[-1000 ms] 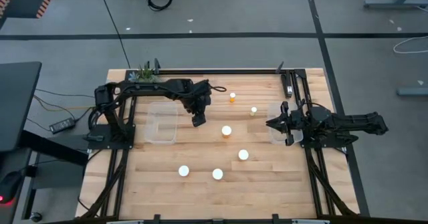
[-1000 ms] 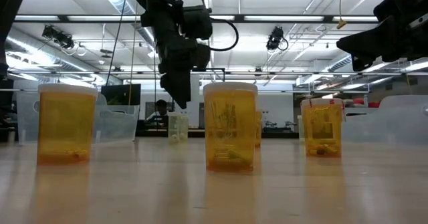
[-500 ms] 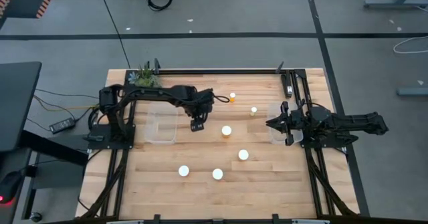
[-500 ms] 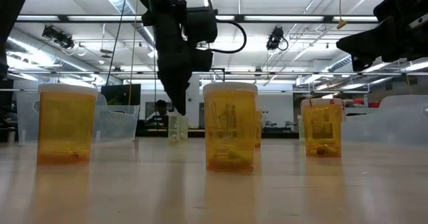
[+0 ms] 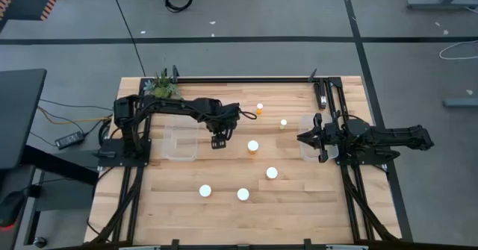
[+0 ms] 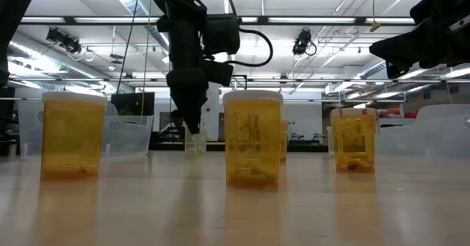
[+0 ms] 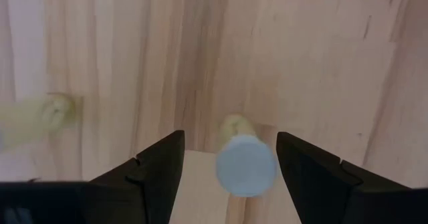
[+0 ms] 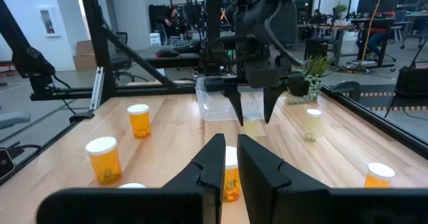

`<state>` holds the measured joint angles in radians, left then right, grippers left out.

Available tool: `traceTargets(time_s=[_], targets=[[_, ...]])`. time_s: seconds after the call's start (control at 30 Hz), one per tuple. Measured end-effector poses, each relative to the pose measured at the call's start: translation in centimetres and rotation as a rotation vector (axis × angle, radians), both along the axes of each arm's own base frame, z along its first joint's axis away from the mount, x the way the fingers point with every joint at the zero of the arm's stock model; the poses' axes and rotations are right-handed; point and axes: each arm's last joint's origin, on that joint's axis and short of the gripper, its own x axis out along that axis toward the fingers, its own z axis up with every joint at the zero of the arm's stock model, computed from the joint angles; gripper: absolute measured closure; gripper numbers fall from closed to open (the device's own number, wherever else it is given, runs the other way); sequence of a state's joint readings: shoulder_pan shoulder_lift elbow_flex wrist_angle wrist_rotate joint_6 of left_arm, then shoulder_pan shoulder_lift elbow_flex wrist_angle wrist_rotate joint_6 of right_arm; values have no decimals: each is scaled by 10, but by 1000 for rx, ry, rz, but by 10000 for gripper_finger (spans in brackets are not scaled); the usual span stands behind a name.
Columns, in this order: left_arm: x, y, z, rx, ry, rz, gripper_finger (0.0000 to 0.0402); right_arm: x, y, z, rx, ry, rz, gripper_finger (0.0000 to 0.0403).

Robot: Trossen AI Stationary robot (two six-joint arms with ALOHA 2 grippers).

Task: Pick and place medicine bottles into bin by pill shape (circle, oval)
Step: Put the small yellow pill bottle into the left transparent bin

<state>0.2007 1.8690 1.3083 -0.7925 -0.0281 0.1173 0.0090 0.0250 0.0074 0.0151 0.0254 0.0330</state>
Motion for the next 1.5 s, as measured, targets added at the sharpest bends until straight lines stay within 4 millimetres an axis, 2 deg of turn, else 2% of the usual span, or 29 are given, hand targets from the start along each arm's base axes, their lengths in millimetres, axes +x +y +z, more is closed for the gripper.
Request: traceTargets(time_s=[0.13,0.37,0.87,1.17,1.5], targets=[[1,-8,0,50,13,-66,163,0,0,0,0,0,0,357],[3,-19,0,85,22,-131,200,0,0,0,0,-1,0,357],[2,-19,0,90,30,-131,263,0,0,0,0,-1,0,357],[2,-19,1,88,36,-128,262,0,0,0,0,-1,0,357],[-2,-17,11,80,66,-111,270,0,0,0,0,-1,0,357]])
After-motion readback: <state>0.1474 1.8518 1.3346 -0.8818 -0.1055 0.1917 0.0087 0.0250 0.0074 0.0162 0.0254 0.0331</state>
